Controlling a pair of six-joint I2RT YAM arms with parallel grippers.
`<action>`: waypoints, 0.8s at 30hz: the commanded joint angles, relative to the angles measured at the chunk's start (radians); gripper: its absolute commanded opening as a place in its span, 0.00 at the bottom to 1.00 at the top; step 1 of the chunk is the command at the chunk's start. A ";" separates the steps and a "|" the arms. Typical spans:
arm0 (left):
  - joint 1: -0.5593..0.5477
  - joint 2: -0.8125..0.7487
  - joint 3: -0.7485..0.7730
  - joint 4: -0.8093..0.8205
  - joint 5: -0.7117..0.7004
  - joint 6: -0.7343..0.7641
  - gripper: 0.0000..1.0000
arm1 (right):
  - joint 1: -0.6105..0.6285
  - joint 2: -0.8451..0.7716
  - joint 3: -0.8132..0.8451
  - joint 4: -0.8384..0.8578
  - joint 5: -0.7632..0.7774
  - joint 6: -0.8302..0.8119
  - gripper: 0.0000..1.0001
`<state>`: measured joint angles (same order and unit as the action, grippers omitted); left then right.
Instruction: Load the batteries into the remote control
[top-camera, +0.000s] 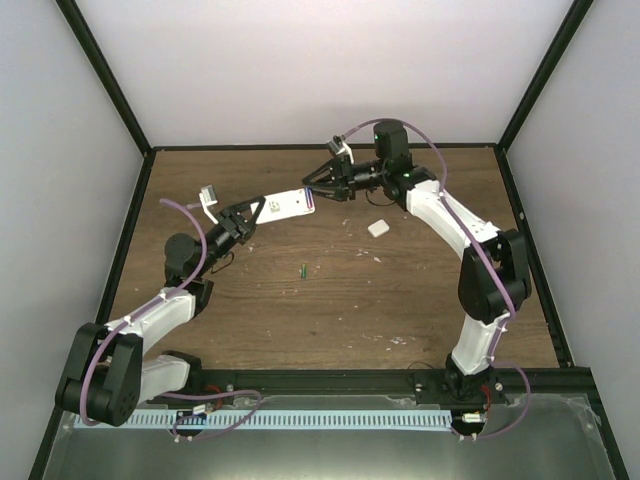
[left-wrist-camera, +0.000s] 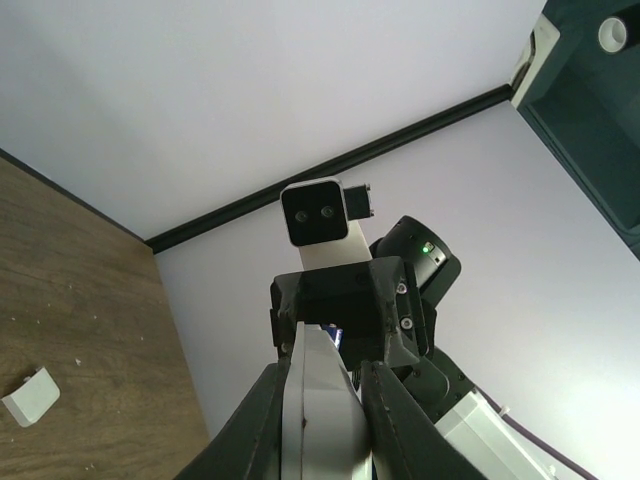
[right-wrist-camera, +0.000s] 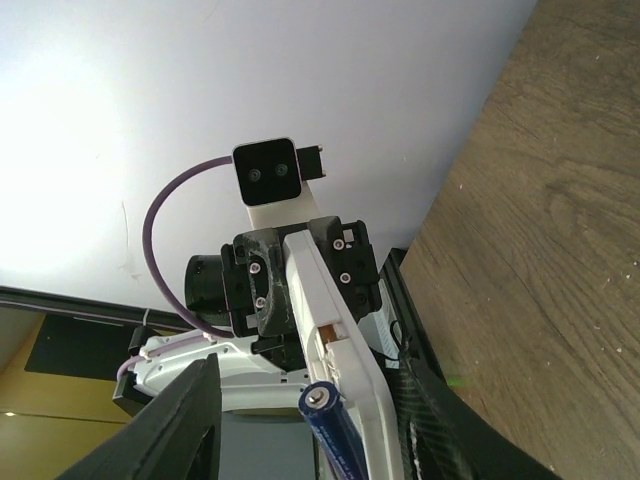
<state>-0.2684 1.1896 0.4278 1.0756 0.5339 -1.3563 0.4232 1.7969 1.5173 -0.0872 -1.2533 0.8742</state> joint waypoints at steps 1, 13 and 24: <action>0.001 -0.002 -0.013 0.046 -0.011 0.018 0.00 | 0.014 0.011 0.047 0.021 -0.027 0.002 0.39; 0.001 -0.010 -0.024 0.042 -0.013 0.042 0.00 | 0.015 0.001 0.041 0.031 -0.023 0.006 0.30; 0.001 -0.003 -0.030 0.051 -0.018 0.072 0.00 | 0.018 0.007 0.043 0.039 -0.027 0.010 0.22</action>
<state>-0.2684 1.1881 0.4145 1.1126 0.5262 -1.3231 0.4278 1.8061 1.5177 -0.0769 -1.2526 0.8806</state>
